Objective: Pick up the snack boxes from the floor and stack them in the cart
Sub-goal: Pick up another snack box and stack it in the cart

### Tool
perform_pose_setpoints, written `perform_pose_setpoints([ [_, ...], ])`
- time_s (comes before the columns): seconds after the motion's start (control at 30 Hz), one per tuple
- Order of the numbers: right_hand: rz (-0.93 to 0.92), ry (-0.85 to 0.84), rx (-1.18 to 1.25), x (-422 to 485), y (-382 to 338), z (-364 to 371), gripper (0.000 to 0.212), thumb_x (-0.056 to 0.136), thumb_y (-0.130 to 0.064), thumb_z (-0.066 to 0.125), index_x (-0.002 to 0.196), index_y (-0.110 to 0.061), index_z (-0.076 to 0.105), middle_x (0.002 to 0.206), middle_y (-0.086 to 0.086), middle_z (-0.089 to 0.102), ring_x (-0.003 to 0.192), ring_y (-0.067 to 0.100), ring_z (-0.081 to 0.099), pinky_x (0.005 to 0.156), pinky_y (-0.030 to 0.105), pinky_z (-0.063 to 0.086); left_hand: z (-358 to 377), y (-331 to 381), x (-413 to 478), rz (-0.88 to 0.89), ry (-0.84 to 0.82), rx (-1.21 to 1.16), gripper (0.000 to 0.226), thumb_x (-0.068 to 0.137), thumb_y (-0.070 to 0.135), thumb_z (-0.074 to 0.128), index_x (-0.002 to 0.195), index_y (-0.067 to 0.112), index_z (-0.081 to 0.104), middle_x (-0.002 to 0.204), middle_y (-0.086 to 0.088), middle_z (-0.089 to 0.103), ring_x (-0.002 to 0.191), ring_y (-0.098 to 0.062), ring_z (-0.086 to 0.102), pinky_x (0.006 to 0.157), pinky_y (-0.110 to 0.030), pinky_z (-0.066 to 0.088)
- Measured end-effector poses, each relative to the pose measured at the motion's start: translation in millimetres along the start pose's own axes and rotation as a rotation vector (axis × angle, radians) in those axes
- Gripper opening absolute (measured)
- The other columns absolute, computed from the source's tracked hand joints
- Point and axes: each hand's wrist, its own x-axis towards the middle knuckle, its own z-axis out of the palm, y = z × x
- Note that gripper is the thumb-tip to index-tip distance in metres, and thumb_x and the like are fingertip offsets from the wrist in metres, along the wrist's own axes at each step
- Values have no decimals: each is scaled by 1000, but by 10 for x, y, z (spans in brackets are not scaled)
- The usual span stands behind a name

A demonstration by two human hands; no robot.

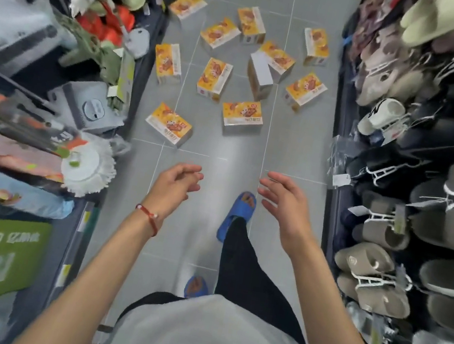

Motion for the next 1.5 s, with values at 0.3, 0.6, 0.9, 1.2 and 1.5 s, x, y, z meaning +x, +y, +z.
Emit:
perform_pose_setpoints([
  [0.3,81,-76,-59,1581,-1123,101,19,102,-14,60,116,-22,70,120,6,76,106,17,72,104,37,55,555,1164,1425,-106,-2,8,15,101,22,58,115,23,64,124,-2,69,113,-20,67,94,-33,47],
  [0.6,149,-121,-184,2911,-2097,330,21,102,-17,62,121,-20,69,120,5,74,111,22,71,100,36,54,658,1998,2732,-155,75,-70,16,100,14,59,114,15,65,116,-4,69,98,-17,67,70,-20,49],
  [0.9,196,-112,-277,4241,-2718,876,25,102,-20,62,127,-22,64,127,7,70,113,23,70,105,41,53,710,2492,4301,-245,54,-99,11,97,9,60,105,13,66,110,-10,69,96,-21,66,56,-7,47],
  [1.2,289,5,-290,5680,-2534,1129,26,104,-15,60,129,-13,65,126,13,70,99,19,66,85,28,55,682,2205,5707,-420,84,-34,10,96,11,58,93,17,65,101,-10,70,99,-27,67,67,-24,43],
  [1.5,416,-7,-432,7023,-1491,1018,12,104,-14,58,107,-12,70,107,11,68,94,20,63,77,26,52,972,1229,6891,-584,95,3,10,72,29,61,73,20,64,96,-13,70,86,-27,65,76,-30,42],
])
